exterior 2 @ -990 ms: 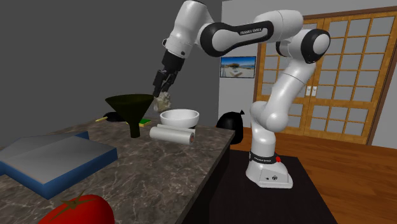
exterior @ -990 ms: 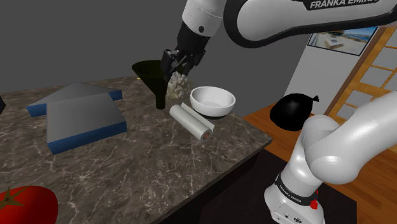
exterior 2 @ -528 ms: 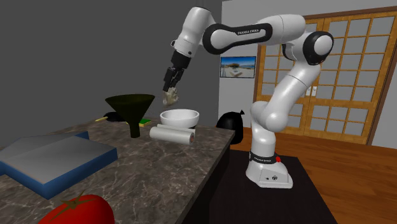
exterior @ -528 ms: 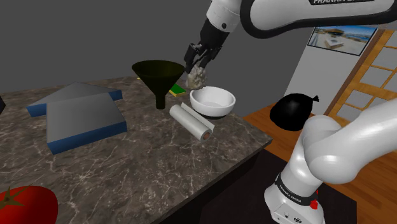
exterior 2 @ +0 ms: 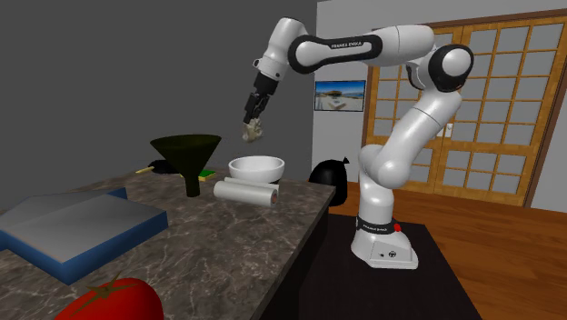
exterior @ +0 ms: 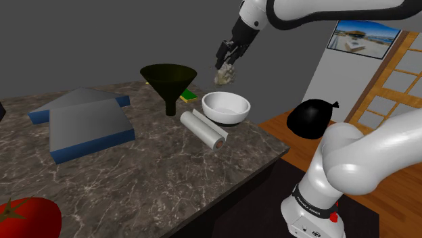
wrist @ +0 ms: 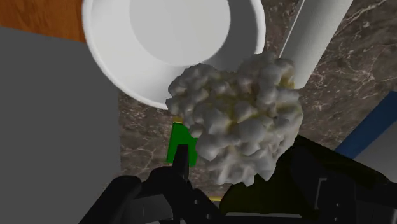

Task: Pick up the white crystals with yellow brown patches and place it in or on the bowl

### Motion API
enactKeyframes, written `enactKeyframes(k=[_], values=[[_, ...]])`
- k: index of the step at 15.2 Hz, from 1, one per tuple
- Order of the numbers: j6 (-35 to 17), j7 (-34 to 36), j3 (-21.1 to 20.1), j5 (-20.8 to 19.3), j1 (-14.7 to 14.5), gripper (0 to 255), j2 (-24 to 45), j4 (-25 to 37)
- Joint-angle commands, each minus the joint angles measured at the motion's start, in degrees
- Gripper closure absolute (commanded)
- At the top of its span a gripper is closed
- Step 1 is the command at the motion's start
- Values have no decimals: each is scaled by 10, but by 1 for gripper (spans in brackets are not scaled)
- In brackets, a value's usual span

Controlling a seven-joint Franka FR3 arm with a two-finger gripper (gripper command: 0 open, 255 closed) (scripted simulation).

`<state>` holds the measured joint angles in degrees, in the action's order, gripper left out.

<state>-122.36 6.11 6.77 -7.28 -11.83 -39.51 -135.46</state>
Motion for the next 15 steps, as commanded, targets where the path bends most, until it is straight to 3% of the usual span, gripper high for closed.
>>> enactKeyframes(k=[1,3,7,8,15], values=[[3,-33,29,-4,6,255,1,8],[7,-69,62,-8,12,255,6,20],[-7,-65,60,-9,12,255,3,2],[-7,-65,60,-9,12,0,3,2],[118,-361,142,-13,-84,0,161,80]])
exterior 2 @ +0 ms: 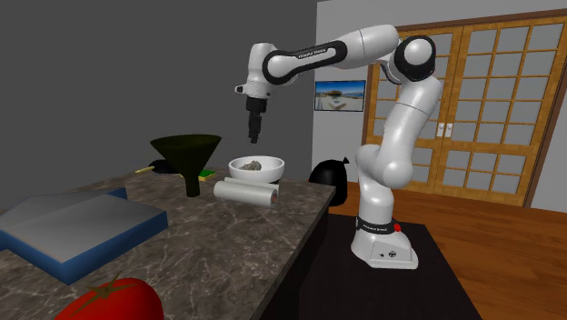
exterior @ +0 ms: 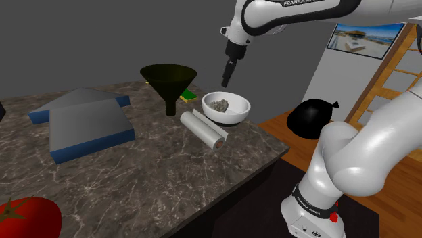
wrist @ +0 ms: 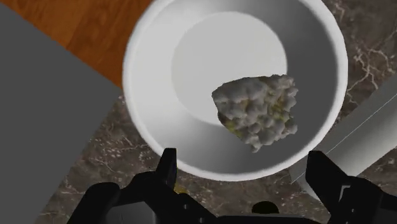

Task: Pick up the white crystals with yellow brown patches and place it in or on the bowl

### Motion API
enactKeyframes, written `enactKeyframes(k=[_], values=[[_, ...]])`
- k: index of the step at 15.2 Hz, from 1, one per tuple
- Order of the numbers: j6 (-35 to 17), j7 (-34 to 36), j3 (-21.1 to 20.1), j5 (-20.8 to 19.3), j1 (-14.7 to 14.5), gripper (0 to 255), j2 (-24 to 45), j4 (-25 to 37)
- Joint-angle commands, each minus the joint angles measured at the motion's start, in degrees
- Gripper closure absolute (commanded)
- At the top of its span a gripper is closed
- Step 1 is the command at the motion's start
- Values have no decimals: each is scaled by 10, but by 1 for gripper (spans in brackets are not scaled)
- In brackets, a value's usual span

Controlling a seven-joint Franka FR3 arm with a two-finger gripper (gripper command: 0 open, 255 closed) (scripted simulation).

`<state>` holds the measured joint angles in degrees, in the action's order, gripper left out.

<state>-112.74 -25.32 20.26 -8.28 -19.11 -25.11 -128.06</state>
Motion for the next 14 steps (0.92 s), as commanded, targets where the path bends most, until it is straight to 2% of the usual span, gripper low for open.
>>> enactKeyframes(k=[1,5,14], values=[[37,-86,14,-8,-20,0,39,13],[85,-235,29,-39,-46,0,114,27],[26,-235,36,-43,-41,0,122,-24]])
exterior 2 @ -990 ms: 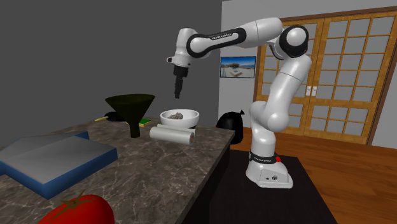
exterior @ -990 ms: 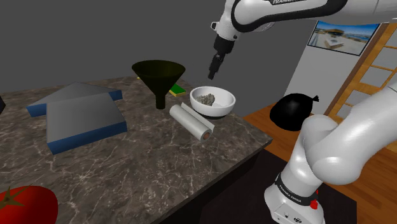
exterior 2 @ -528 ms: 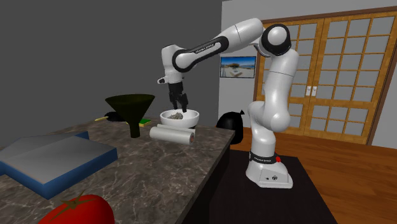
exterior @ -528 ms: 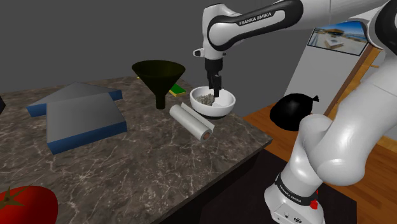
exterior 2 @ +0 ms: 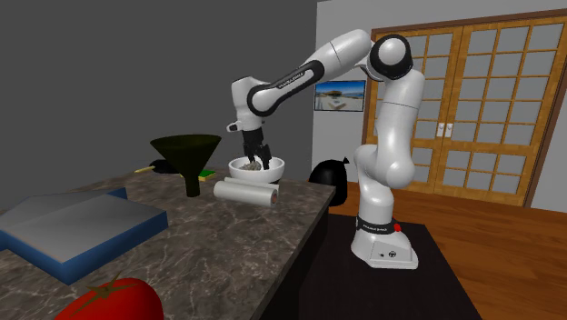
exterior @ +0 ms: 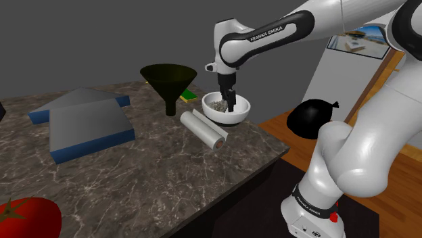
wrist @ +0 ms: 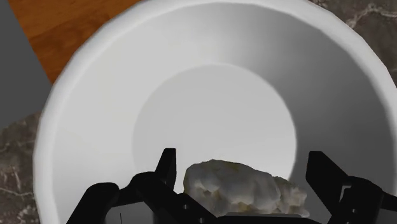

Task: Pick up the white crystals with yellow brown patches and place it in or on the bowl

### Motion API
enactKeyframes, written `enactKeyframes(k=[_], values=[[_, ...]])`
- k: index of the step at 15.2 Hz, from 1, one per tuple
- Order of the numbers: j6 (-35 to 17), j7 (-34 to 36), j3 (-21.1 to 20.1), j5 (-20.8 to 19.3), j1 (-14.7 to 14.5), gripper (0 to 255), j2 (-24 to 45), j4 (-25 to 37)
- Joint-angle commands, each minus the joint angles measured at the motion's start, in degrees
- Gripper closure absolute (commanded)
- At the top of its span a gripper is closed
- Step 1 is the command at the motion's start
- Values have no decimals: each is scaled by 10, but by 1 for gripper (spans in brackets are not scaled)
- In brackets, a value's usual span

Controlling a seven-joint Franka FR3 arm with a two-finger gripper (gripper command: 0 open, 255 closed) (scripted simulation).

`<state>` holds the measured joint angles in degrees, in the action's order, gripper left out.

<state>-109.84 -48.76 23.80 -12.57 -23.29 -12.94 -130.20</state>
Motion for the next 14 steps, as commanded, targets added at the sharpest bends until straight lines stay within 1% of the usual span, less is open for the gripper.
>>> enactKeyframes(k=[1,7,8,14], values=[[-3,0,1,-1,1,0,0,-3],[-3,0,1,-1,0,0,0,-3],[-3,0,1,-1,0,255,0,-3],[-3,0,1,0,0,255,1,-2]])
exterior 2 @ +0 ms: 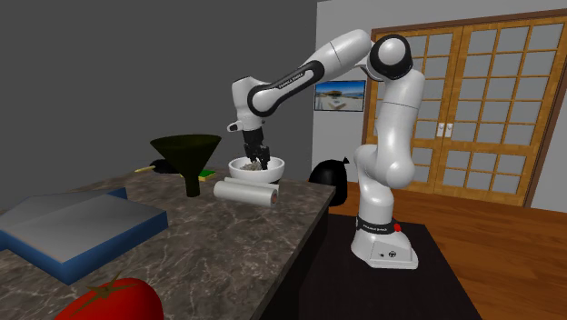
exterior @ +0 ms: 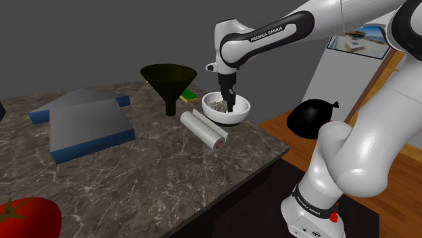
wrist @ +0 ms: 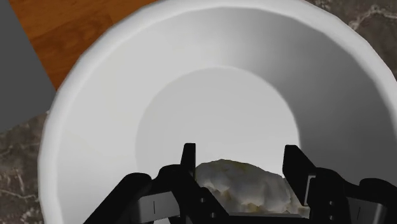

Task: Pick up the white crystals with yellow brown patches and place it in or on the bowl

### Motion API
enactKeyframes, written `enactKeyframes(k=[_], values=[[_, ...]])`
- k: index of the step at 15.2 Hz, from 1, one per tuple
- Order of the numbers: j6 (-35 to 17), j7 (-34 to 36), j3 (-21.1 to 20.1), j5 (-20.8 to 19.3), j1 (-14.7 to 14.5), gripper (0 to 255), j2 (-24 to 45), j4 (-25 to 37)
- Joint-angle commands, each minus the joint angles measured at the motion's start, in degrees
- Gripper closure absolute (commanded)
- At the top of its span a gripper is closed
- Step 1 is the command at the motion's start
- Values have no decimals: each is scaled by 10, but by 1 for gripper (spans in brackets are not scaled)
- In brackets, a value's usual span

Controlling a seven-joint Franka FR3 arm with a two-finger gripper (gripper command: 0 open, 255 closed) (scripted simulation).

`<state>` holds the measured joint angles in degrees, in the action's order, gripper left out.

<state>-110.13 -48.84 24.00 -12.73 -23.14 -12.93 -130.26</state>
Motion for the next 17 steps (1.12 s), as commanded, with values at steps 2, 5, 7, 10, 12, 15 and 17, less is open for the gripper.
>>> enactKeyframes(k=[2,5,7,10,12,15,17], values=[[0,0,-1,1,-1,255,1,-1],[16,0,-3,1,-2,255,-6,8],[32,-1,-4,0,-2,255,-11,20],[56,-1,-5,0,-5,255,-18,37],[71,-2,-7,0,-5,255,-21,49],[95,-3,-9,1,-6,255,-26,68],[110,-5,-10,1,-7,255,-28,82]])
